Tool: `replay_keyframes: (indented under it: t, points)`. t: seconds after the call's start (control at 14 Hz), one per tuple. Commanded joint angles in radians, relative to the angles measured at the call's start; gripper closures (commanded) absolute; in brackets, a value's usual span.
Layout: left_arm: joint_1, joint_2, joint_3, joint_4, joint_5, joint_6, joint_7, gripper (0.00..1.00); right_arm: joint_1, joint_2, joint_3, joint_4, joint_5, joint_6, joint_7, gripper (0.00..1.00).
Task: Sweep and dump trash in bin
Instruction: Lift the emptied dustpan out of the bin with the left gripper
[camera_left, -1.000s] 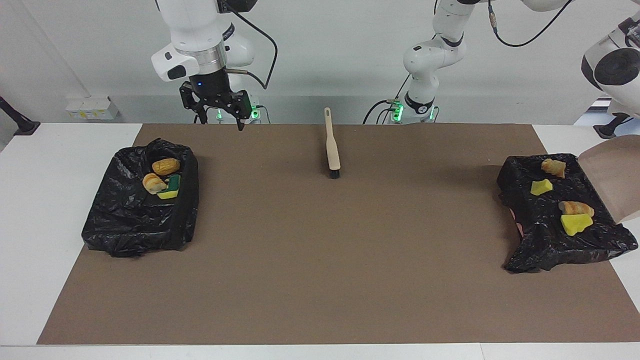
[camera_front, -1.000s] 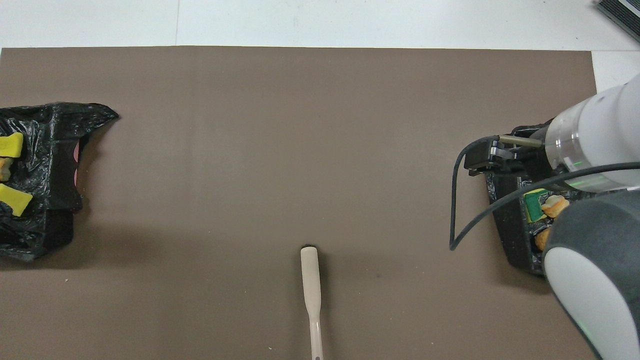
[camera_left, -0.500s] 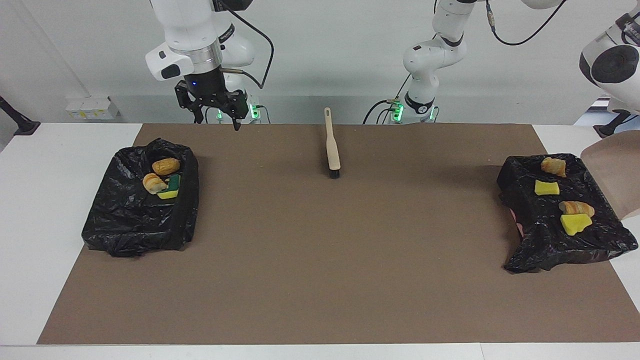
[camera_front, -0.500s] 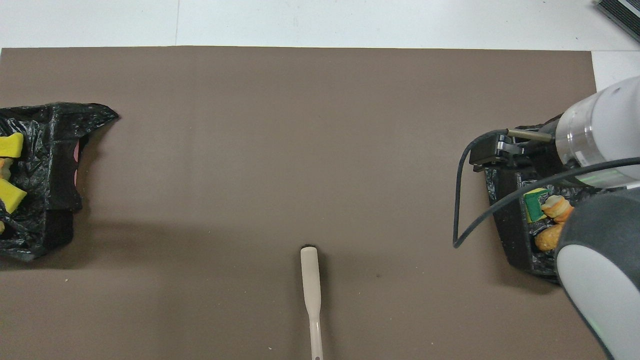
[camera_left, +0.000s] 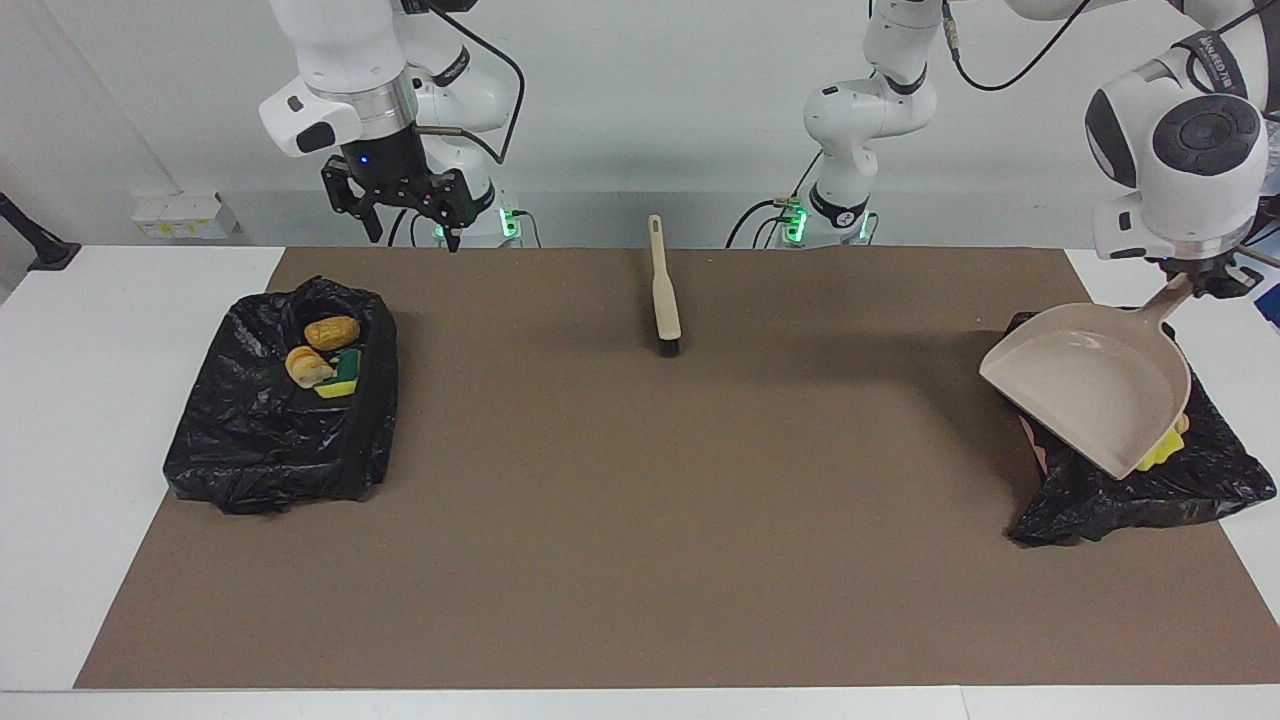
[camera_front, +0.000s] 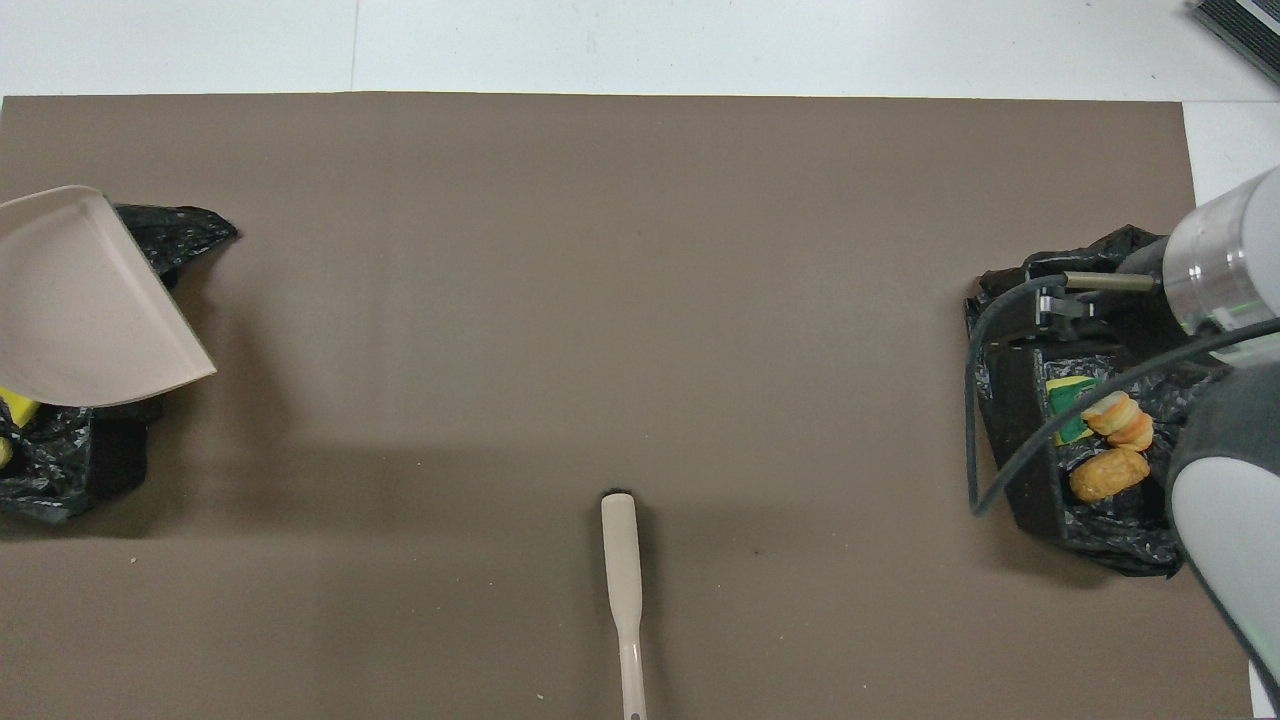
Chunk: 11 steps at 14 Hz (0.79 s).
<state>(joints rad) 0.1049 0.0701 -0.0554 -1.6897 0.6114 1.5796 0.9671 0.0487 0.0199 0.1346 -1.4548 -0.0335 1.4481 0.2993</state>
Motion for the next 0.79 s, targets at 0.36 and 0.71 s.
replay_keyframes:
  t: [0.36,0.71]
  points:
    - [-0.189,-0.058,0.012,-0.114,-0.298,-0.029,-0.621,1.0,0.007,-0.053,-0.062,-0.085,0.052,-0.011,-0.045,0.0]
    - [-0.347,-0.05,0.012,-0.113,-0.473,0.019,-0.933,1.0,0.01,-0.074,-0.088,-0.121,0.053,-0.009,-0.06,0.0]
